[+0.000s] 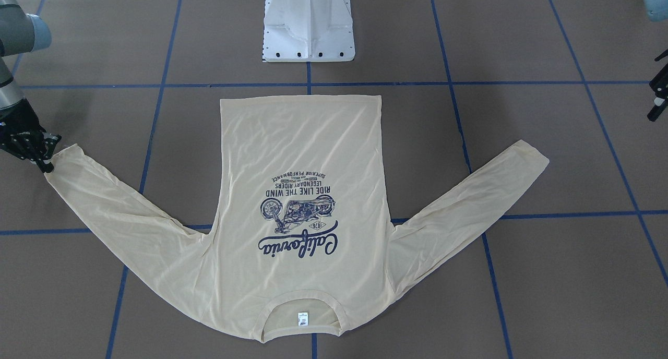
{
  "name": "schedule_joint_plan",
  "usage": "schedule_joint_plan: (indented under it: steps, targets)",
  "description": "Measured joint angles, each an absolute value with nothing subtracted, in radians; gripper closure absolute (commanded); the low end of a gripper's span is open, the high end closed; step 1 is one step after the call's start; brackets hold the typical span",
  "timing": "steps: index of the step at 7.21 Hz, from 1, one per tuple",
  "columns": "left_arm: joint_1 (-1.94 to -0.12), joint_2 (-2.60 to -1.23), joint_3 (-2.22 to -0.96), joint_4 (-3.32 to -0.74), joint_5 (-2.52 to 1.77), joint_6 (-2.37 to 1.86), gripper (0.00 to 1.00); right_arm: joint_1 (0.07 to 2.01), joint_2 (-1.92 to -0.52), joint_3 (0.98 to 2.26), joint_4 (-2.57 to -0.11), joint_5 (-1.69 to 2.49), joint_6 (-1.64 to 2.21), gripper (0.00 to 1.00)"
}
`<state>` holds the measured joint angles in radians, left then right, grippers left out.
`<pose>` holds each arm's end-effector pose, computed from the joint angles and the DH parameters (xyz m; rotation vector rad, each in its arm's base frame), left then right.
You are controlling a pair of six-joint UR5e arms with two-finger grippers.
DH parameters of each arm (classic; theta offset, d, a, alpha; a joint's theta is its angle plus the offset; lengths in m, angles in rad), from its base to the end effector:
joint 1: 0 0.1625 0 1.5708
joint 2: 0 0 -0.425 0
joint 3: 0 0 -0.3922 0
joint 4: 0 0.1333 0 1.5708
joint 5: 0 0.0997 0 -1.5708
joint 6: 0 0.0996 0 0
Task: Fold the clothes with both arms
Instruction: 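Lower the right gripper to the cuff of the sleeve nearest it and grasp, then carry the grasped sleeve with the right gripper across the shirt toward the collar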
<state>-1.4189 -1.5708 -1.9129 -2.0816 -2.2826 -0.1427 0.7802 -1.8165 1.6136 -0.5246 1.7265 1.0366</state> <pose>0.0070 -0.4965 0.4304 0.7091 0.7801 0.3116 -0.2160 -0.3796 0.6447 0.3986 -0.7564 0.1652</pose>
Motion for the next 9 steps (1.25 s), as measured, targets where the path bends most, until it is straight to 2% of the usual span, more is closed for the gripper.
schedule_joint_plan:
  steps: [5, 9]
  targets:
    - [-1.419, -1.571, -1.912, -2.082, -2.283, -0.143, 0.0, 0.817, -1.791, 1.711, -0.56, 1.794, 1.034, 1.0]
    - [-1.419, -1.57, -1.911, -2.081, -2.283, -0.144, 0.0, 0.886, -1.508, 1.779, -0.853, 1.846, 1.039, 1.0]
